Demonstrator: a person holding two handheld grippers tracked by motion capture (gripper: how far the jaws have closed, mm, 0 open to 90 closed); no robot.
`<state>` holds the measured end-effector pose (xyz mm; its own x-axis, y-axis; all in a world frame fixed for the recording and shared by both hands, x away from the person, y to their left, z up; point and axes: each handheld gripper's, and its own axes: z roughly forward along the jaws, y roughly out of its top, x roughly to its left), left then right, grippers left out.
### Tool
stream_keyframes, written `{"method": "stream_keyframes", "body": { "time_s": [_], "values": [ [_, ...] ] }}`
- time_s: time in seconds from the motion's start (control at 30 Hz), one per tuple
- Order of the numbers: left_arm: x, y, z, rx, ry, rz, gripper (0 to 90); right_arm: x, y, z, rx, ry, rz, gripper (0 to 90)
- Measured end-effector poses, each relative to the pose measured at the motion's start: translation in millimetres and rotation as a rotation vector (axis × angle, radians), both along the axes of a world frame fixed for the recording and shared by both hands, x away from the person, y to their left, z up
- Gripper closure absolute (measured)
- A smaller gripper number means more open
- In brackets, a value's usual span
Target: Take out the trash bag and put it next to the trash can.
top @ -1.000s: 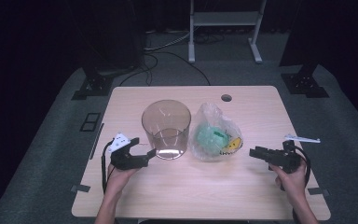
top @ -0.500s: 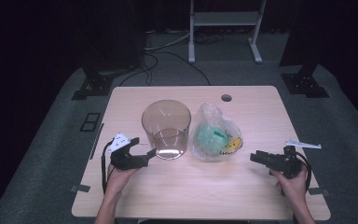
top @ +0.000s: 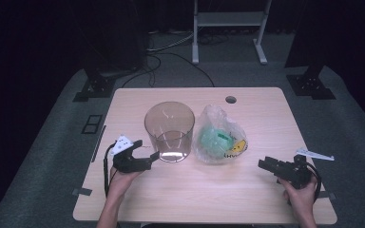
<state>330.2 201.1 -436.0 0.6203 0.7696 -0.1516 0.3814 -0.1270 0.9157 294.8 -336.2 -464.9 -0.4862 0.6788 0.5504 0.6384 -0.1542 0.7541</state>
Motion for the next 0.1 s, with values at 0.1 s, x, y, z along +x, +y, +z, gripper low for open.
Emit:
{"method": "stream_keyframes", "body": {
  "time_s": [0.1],
  "values": [
    [0.0, 0.0, 1.3, 0.0, -0.005, -0.001, 8.8, -6.6, -0.5, -0.7, 0.008, -0.019, -0.013, 42.1]
  ]
}}
